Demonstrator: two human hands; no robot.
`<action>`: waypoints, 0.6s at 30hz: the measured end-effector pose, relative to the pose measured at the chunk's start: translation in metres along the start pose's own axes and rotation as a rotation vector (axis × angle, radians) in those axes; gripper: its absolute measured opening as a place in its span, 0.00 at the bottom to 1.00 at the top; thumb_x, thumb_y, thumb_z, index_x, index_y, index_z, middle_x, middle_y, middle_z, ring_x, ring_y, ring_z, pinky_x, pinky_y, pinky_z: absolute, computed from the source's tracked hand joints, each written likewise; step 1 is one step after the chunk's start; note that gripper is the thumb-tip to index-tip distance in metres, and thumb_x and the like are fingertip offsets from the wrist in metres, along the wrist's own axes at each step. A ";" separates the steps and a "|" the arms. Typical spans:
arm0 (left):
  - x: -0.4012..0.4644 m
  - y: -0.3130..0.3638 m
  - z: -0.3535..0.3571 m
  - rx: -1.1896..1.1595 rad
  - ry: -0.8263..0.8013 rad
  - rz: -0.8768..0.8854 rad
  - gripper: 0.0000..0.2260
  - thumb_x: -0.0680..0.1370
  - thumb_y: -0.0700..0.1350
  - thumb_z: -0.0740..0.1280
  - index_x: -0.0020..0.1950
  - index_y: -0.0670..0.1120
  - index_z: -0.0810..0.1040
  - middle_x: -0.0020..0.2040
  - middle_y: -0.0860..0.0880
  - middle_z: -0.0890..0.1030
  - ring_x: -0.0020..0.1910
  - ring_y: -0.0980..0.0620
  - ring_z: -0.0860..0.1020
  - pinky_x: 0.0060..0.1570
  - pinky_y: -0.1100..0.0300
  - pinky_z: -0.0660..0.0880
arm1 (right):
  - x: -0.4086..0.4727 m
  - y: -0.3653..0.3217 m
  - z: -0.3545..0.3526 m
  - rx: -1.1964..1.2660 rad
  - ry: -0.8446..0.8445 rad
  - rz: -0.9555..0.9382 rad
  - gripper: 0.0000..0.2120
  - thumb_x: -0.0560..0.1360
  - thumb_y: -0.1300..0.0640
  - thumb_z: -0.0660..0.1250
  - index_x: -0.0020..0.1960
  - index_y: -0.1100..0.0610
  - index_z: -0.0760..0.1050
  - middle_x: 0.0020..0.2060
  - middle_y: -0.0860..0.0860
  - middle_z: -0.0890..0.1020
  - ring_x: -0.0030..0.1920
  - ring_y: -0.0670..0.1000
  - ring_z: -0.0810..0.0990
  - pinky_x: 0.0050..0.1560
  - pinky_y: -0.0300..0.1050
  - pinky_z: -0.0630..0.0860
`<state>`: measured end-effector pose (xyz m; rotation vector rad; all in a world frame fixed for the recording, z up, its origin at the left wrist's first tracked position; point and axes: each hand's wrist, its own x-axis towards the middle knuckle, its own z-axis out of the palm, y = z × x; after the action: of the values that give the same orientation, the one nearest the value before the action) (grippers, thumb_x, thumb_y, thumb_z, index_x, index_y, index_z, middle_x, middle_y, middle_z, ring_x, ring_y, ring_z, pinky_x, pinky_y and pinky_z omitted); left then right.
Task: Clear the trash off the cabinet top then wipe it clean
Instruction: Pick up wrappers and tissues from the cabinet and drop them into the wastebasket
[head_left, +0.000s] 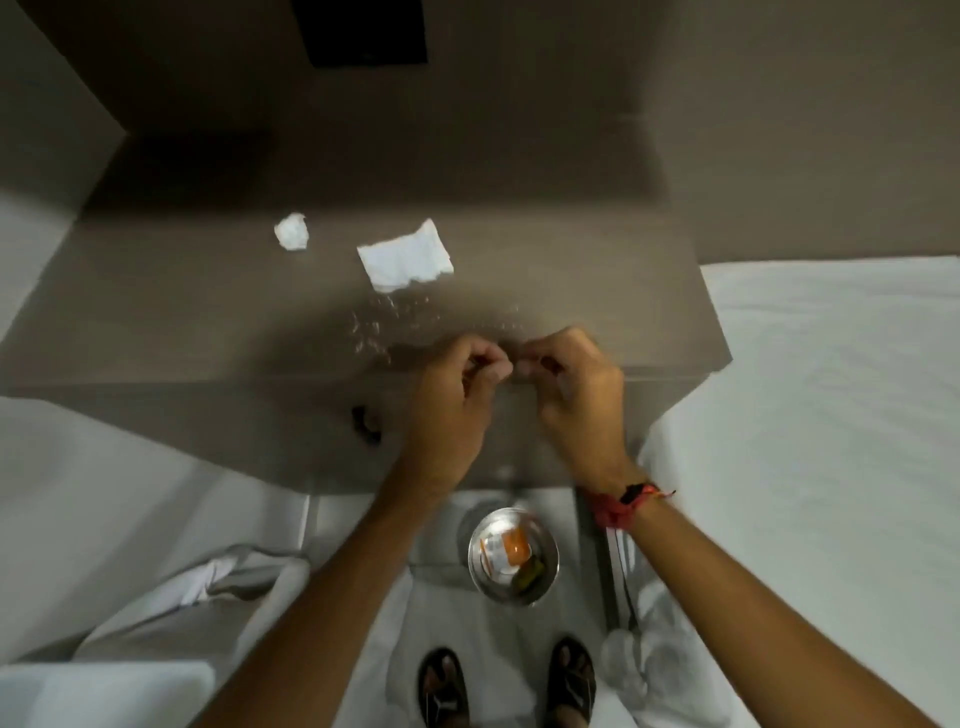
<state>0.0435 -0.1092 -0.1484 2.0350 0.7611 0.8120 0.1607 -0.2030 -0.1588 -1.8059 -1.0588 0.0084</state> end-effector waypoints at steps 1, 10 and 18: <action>-0.024 -0.007 0.013 -0.030 -0.018 -0.029 0.02 0.78 0.42 0.69 0.46 0.48 0.79 0.39 0.57 0.81 0.38 0.61 0.79 0.40 0.74 0.72 | -0.026 0.006 0.006 0.019 -0.011 0.019 0.08 0.74 0.68 0.69 0.47 0.55 0.79 0.42 0.50 0.80 0.43 0.47 0.78 0.44 0.35 0.74; -0.176 -0.180 0.117 0.061 -0.292 -0.726 0.05 0.76 0.41 0.70 0.47 0.39 0.82 0.44 0.41 0.85 0.44 0.41 0.84 0.48 0.46 0.82 | -0.203 0.153 0.076 -0.058 -0.276 0.952 0.07 0.75 0.65 0.67 0.48 0.59 0.83 0.47 0.55 0.85 0.49 0.54 0.84 0.52 0.48 0.82; -0.199 -0.200 0.112 0.164 -0.473 -0.645 0.12 0.83 0.42 0.62 0.62 0.38 0.79 0.58 0.39 0.82 0.59 0.41 0.80 0.58 0.54 0.74 | -0.222 0.171 0.067 -0.130 -0.501 0.908 0.11 0.80 0.60 0.62 0.57 0.60 0.81 0.54 0.57 0.84 0.55 0.56 0.82 0.54 0.39 0.76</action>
<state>-0.0393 -0.2071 -0.4239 1.8345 1.1304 -0.0972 0.1053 -0.3185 -0.4167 -2.3237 -0.4709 0.9955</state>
